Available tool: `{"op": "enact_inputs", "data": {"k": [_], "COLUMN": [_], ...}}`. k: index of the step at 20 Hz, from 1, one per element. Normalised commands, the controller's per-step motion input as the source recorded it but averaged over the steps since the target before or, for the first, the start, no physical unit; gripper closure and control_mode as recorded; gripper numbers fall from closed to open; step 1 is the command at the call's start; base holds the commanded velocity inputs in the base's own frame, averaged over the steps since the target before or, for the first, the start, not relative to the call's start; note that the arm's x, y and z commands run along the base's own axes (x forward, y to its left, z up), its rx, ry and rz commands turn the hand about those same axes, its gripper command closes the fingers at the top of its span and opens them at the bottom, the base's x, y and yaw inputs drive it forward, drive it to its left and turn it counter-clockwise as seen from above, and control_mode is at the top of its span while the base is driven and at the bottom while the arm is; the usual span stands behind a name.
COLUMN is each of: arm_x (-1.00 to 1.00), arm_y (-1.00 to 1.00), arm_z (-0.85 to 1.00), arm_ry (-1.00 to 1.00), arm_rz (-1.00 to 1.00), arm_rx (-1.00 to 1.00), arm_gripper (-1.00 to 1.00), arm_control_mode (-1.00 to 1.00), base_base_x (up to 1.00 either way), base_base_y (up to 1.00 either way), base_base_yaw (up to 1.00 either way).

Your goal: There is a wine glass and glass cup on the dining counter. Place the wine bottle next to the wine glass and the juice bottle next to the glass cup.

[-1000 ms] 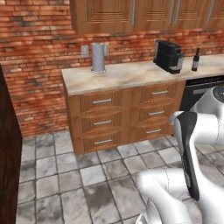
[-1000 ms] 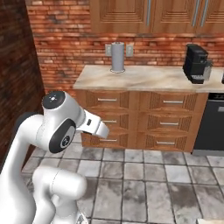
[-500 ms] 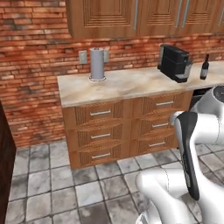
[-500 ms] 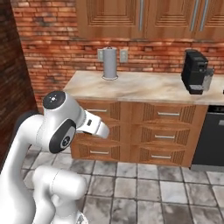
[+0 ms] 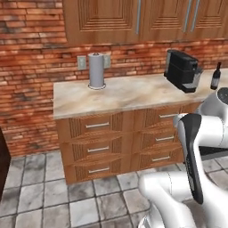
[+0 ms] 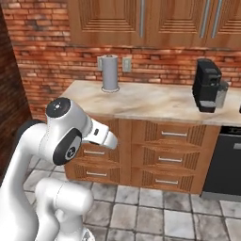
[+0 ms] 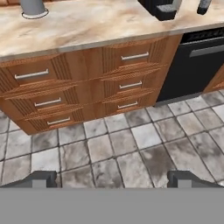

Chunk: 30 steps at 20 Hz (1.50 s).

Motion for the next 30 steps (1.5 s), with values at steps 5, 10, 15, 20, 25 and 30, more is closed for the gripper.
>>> {"op": "enact_inputs", "data": {"k": [5,10,15,20,25,30], "arm_x": [0.0,0.0,0.0,0.0,0.0,0.0], "arm_y": [0.0,0.0,0.0,0.0,0.0,0.0], "arm_z": [0.0,0.0,0.0,0.0,0.0,0.0], "arm_ry": [0.0,0.0,0.0,0.0,0.0,0.0], "arm_rz": [0.0,0.0,0.0,0.0,0.0,0.0], "arm_rx": [0.0,0.0,0.0,0.0,0.0,0.0], "arm_gripper": [-1.0,-1.0,-1.0,-1.0,-1.0,-1.0], "arm_control_mode": [1.0,1.0,1.0,1.0,1.0,1.0], "base_base_x": [0.48,0.41,0.31,0.24,0.22,0.23], "base_base_y": [-0.56,-0.63,-0.71,-0.73,-0.74,-0.67], "base_base_yaw": [0.1,0.05,0.0,0.0,0.0,0.02]}}
